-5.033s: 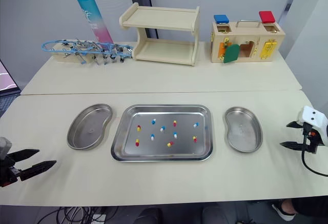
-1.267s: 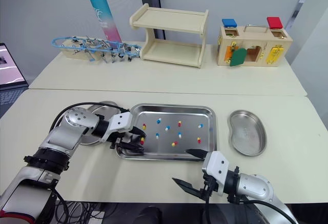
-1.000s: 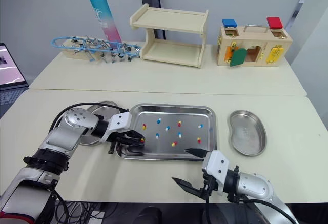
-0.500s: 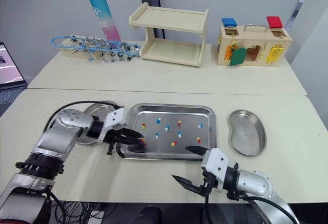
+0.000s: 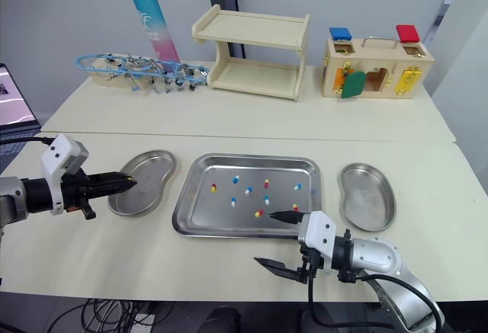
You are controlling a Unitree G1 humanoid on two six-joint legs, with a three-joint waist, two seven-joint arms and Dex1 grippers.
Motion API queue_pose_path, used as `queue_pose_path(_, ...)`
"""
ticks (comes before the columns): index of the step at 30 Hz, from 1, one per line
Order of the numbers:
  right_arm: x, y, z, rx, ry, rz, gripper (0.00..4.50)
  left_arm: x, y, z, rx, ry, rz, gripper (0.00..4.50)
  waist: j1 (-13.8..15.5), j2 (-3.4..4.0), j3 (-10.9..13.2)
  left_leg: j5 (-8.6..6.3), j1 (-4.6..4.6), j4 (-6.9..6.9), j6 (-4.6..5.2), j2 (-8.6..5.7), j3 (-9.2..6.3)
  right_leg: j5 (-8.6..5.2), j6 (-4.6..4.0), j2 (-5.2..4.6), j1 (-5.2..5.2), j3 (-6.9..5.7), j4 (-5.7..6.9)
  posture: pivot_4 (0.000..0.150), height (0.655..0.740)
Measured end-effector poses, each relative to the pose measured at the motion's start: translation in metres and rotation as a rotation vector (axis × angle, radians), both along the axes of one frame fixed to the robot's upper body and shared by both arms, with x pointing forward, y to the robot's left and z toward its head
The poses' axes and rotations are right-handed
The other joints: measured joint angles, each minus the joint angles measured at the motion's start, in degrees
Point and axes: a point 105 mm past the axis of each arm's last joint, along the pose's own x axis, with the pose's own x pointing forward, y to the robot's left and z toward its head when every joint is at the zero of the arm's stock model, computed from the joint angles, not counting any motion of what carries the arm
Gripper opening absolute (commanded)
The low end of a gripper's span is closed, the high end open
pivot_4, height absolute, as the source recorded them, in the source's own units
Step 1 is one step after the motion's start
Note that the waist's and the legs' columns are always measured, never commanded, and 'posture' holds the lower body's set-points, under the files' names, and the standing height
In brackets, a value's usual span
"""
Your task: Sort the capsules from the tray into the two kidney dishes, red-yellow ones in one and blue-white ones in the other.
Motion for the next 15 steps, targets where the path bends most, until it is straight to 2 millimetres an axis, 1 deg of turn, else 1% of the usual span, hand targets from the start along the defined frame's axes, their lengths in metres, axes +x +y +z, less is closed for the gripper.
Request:
queue_pose_path(3,-0.001,0.001,-0.001,-0.003,0.004,0.012,4.50,0.006,0.002,-0.010,-0.032,-0.012,0.063,0.40,0.24,-0.01,0.00,0.00,-0.01,-0.01,0.00,0.01,0.00,0.00,0.00,0.01,-0.03,0.00,0.00,0.150,0.7400)
queue_pose_path(5,0.000,0.000,-0.002,-0.006,0.011,0.010,4.50,0.010,0.007,-0.013,-0.050,-0.018,0.114,1.13,0.24,-0.01,0.00,0.00,0.00,-0.02,0.00,0.02,0.00,0.00,-0.01,0.01,-0.04,-0.01,0.02,0.150,0.7400)
queue_pose_path(7,0.000,0.000,-0.003,-0.008,0.016,0.010,4.50,0.014,0.010,-0.012,-0.059,-0.026,0.139,1.68,0.23,-0.01,0.00,0.00,0.00,-0.01,0.00,0.02,0.01,0.00,-0.01,0.01,-0.04,0.00,0.02,0.150,0.7400)
queue_pose_path(9,0.001,-0.001,-0.004,-0.009,0.017,0.010,4.50,0.015,0.010,-0.009,-0.059,-0.040,0.149,2.37,0.23,-0.01,0.00,0.00,0.00,-0.02,0.00,0.02,0.02,0.00,-0.01,0.01,-0.04,0.01,0.01,0.150,0.7400)
queue_pose_path(12,0.002,-0.001,-0.004,-0.011,0.019,0.012,4.50,0.017,0.010,-0.010,-0.070,-0.048,0.161,3.30,0.22,-0.01,0.00,0.00,0.01,-0.02,0.00,0.02,0.02,0.00,-0.01,0.01,-0.03,0.01,0.02,0.150,0.7400)
queue_pose_path(15,0.002,-0.001,-0.005,-0.014,0.024,0.015,4.50,0.017,0.007,-0.008,-0.100,-0.050,0.160,3.30,0.22,-0.01,0.00,0.00,0.00,-0.02,0.00,0.02,0.02,0.00,-0.01,0.01,-0.03,0.01,0.02,0.150,0.7400)
